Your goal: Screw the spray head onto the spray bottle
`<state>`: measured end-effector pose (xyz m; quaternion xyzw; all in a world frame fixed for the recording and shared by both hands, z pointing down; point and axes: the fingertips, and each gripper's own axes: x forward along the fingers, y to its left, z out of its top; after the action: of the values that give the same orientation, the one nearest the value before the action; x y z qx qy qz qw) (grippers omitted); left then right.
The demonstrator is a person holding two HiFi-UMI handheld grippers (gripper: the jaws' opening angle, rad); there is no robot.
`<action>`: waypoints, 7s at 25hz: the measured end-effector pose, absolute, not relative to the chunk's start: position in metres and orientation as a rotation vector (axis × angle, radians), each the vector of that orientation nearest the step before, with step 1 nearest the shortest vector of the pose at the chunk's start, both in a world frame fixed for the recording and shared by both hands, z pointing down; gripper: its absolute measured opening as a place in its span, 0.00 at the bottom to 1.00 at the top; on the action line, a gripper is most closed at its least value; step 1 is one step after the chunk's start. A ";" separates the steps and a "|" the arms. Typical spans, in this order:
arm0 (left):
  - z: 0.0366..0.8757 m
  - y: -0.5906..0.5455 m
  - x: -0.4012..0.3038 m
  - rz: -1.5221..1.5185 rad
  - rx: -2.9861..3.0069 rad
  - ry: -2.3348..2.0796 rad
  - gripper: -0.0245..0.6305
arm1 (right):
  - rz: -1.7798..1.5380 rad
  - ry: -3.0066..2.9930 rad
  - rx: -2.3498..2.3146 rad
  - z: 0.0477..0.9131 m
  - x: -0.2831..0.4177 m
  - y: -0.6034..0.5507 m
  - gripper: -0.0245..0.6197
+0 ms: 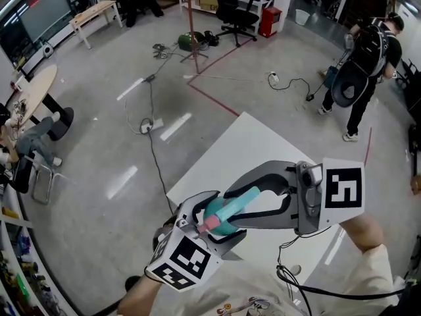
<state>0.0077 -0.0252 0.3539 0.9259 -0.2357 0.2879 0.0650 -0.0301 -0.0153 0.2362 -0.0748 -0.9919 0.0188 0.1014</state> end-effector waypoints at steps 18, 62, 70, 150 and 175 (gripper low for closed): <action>0.373 -0.100 -0.041 0.821 2.495 -1.602 0.68 | 0.005 -3.004 0.699 0.251 -0.057 -0.072 0.25; 0.343 0.011 0.012 0.881 2.909 -0.198 0.68 | 0.083 -2.965 -0.549 0.218 -0.028 0.010 0.24; 0.344 -0.023 0.003 0.932 2.852 -0.641 0.68 | 0.027 -2.990 -0.292 0.219 -0.034 -0.009 0.24; 0.364 -0.032 0.006 0.909 2.750 -0.988 0.68 | 0.066 -3.006 0.118 0.247 -0.030 -0.013 0.26; 0.385 -0.049 -0.001 0.910 2.704 -1.115 0.68 | 0.276 -3.061 0.442 0.262 -0.020 -0.012 0.43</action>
<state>-0.0014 -0.0487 0.3845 0.8821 -0.3637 0.2968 0.0393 -0.0198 -0.0117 0.2622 0.1422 -0.9857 0.0889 0.0185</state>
